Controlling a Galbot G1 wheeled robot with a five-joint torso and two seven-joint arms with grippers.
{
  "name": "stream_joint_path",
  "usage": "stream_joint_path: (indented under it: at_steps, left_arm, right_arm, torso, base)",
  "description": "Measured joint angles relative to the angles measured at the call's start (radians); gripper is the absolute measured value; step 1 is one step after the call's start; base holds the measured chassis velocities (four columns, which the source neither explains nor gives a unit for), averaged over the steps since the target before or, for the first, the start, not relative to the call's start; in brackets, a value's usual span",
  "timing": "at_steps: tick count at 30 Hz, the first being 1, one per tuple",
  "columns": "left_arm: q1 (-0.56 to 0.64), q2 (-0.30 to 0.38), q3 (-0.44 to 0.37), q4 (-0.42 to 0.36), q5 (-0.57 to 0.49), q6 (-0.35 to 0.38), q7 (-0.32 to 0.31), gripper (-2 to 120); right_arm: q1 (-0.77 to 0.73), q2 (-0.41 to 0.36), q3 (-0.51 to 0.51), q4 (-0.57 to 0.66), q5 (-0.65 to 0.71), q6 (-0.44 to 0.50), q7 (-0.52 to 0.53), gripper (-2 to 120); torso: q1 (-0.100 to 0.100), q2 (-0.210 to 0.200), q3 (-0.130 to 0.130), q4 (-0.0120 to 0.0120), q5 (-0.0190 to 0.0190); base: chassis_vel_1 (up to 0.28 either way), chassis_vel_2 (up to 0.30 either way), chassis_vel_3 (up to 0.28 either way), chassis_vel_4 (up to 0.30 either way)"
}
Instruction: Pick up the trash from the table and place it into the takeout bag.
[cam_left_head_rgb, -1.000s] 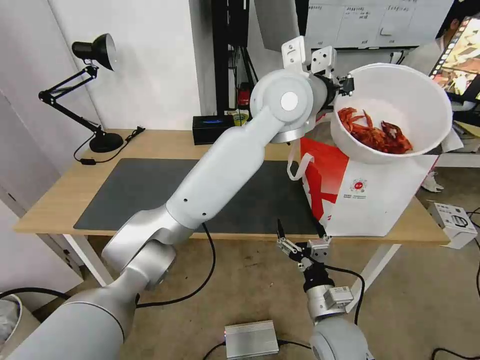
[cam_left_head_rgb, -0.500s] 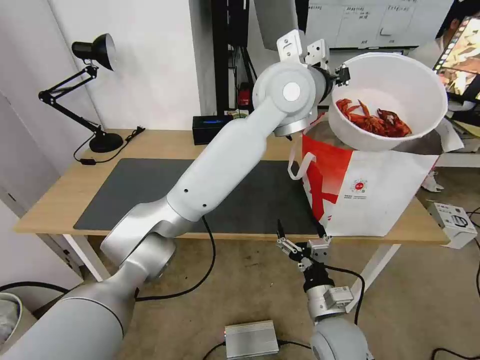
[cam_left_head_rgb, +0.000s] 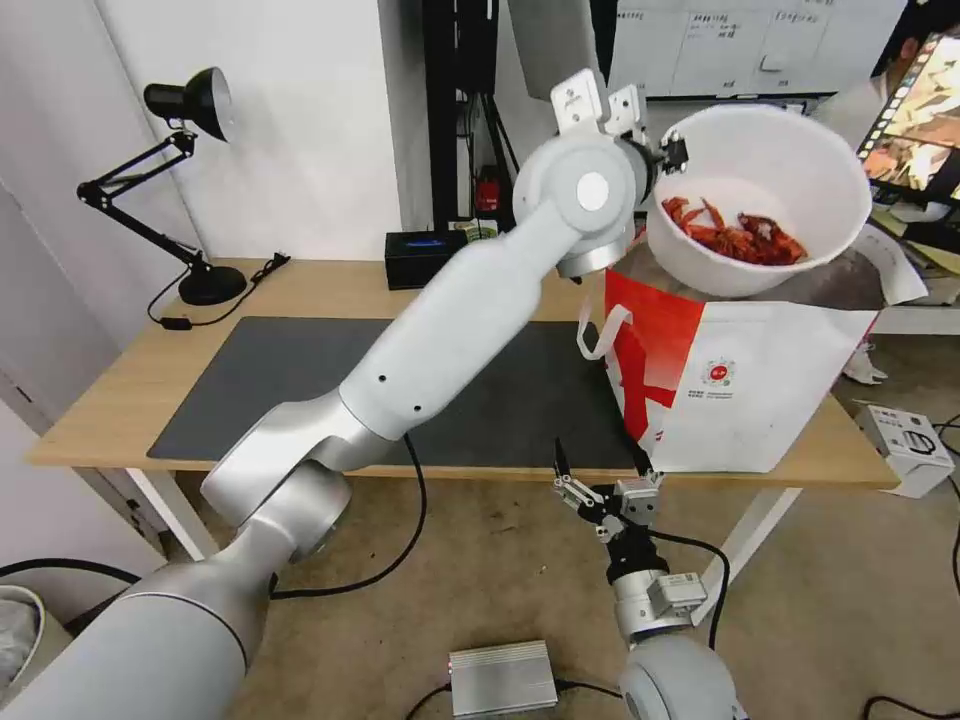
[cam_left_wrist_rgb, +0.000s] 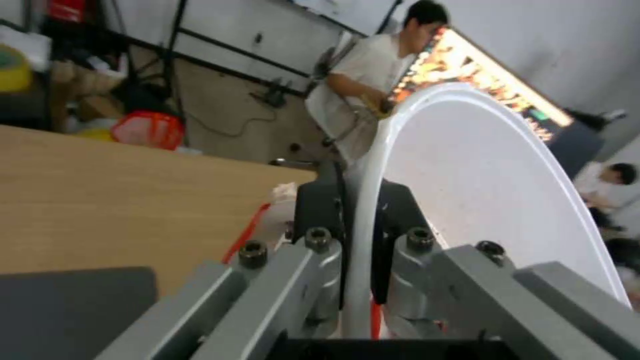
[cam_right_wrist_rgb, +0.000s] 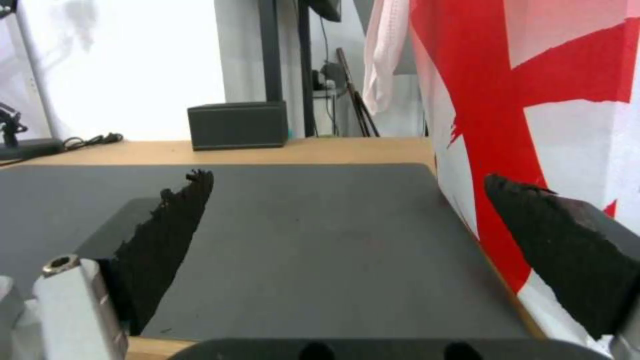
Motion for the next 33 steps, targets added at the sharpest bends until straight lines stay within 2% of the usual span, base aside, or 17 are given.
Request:
stream_joint_path:
  at_steps: [10, 13, 14, 16, 18, 21, 22, 25, 26, 28, 29, 33]
  left_arm:
    - [0.010, 0.000, 0.046, 0.003, 0.043, 0.012, -0.042, 9]
    - [0.010, 0.000, 0.062, -0.002, 0.046, 0.029, -0.061, 22]
    - [0.010, 0.000, 0.062, -0.002, 0.046, 0.029, -0.061, 22]
    - [0.010, 0.000, 0.066, -0.007, 0.049, 0.038, -0.062, 32]
    - [0.010, 0.000, 0.066, -0.007, 0.049, 0.039, -0.062, 35]
    - [0.010, 0.000, 0.070, -0.015, 0.050, 0.046, -0.061, 52]
    - [0.010, 0.000, 0.070, -0.015, 0.050, 0.046, -0.061, 52]
    - [0.017, 0.000, 0.070, -0.020, 0.049, 0.047, -0.060, 66]
    - [0.017, 0.000, 0.070, -0.020, 0.049, 0.047, -0.060, 66]
    - [0.026, 0.000, 0.069, -0.027, 0.049, 0.049, -0.059, 79]
    - [0.026, 0.000, 0.069, -0.027, 0.049, 0.049, -0.059, 79]
    - [0.046, 0.002, 0.062, -0.038, 0.067, 0.063, -0.048, 92]
  right_arm:
    - [0.000, 0.000, 0.000, 0.000, 0.000, 0.000, 0.000, 100]
    - [0.000, 0.000, 0.000, 0.000, 0.000, 0.000, 0.000, 100]
    - [0.000, 0.000, 0.000, 0.000, 0.000, 0.000, 0.000, 100]
    - [0.000, 0.000, 0.000, 0.000, 0.000, 0.000, 0.000, 100]
    - [0.000, 0.000, 0.000, 0.000, 0.000, 0.000, 0.000, 100]
    - [0.000, 0.000, 0.000, 0.000, 0.000, 0.000, 0.000, 100]
    - [0.000, 0.000, 0.000, 0.000, 0.000, 0.000, 0.000, 100]
    - [0.000, 0.000, 0.000, 0.000, 0.000, 0.000, 0.000, 100]
    - [0.000, 0.000, 0.000, 0.000, 0.000, 0.000, 0.000, 100]
    - [0.000, 0.000, 0.000, 0.000, 0.000, 0.000, 0.000, 100]
    - [0.000, 0.000, 0.000, 0.000, 0.000, 0.000, 0.000, 100]
    - [0.000, 0.000, 0.000, 0.000, 0.000, 0.000, 0.000, 100]
  torso:
    - [0.000, 0.000, 0.000, 0.0000, 0.0000]
    - [0.000, 0.000, 0.000, 0.0000, 0.0000]
    - [0.000, 0.000, 0.000, 0.0000, 0.0000]
    - [0.000, 0.000, 0.000, 0.0000, 0.0000]
    - [0.000, 0.000, 0.000, 0.0000, 0.0000]
    - [0.000, 0.000, 0.000, 0.0000, 0.0000]
    - [0.000, 0.000, 0.000, 0.0000, 0.0000]
    - [0.000, 0.000, 0.000, 0.0000, 0.0000]
    - [0.000, 0.000, 0.000, 0.0000, 0.0000]
    - [0.000, 0.000, 0.000, 0.0000, 0.0000]
    - [0.000, 0.000, 0.000, 0.0000, 0.0000]
    - [0.000, 0.000, 0.000, 0.0000, 0.0000]
  base:
    - [0.000, 0.000, 0.000, 0.000]
    - [0.000, 0.000, 0.000, 0.000]
    - [0.000, 0.000, 0.000, 0.000]
    - [0.000, 0.000, 0.000, 0.000]
    - [0.000, 0.000, 0.000, 0.000]
    - [0.000, 0.000, 0.000, 0.000]
    - [0.000, 0.000, 0.000, 0.000]
    - [0.000, 0.000, 0.000, 0.000]
    - [0.000, 0.000, 0.000, 0.000]
    - [0.000, 0.000, 0.000, 0.000]
    - [0.000, 0.000, 0.000, 0.000]
    - [0.000, 0.000, 0.000, 0.000]
